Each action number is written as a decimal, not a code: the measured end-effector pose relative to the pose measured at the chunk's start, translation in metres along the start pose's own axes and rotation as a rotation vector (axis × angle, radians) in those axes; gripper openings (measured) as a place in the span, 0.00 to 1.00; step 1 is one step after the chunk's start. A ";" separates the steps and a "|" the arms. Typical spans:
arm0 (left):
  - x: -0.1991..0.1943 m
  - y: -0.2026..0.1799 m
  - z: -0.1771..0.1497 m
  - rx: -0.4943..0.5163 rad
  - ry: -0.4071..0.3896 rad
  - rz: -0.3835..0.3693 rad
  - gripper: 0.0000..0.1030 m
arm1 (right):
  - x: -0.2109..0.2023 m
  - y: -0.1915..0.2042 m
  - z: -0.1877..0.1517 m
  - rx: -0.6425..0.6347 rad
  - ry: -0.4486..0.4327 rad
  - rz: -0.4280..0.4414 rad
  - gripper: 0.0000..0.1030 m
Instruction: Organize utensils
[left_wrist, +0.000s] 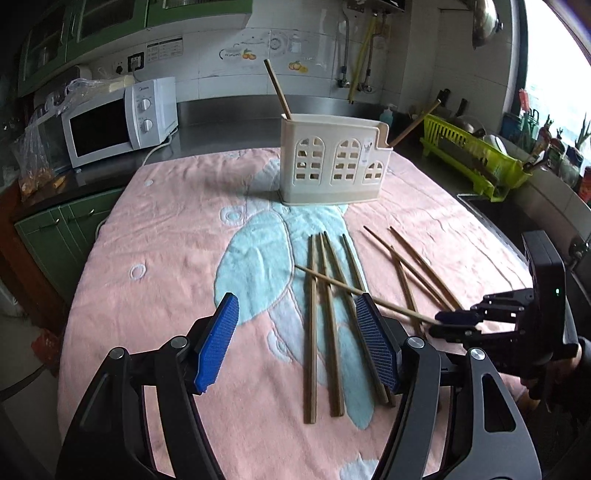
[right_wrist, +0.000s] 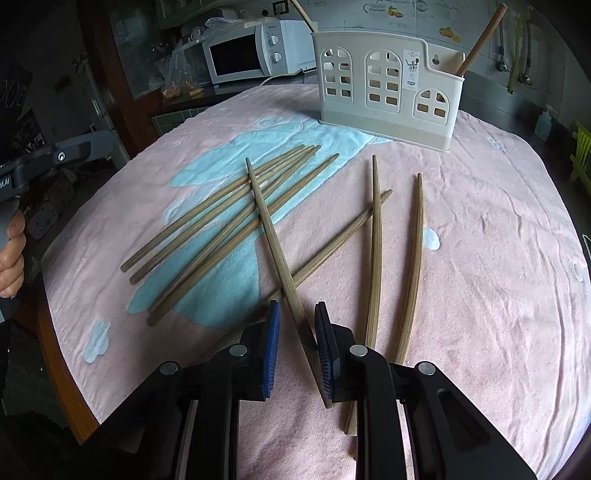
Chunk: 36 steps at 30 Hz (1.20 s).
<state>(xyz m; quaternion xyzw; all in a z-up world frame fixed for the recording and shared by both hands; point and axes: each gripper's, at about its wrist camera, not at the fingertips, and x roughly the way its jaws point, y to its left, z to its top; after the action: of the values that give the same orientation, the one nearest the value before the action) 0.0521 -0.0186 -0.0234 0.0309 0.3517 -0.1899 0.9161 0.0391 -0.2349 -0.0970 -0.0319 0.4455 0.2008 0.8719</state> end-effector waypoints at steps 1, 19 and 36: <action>0.002 -0.001 -0.005 0.009 0.010 0.002 0.64 | 0.001 0.001 0.000 -0.003 0.003 0.000 0.13; 0.057 -0.004 -0.052 0.014 0.194 -0.021 0.24 | -0.030 0.014 0.003 -0.002 -0.073 -0.026 0.07; 0.062 -0.019 -0.058 0.086 0.163 0.035 0.09 | -0.070 0.024 0.018 0.000 -0.189 -0.060 0.07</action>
<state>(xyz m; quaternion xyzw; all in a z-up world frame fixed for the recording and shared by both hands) 0.0503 -0.0458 -0.1064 0.0915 0.4162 -0.1855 0.8854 0.0076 -0.2315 -0.0279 -0.0261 0.3603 0.1766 0.9156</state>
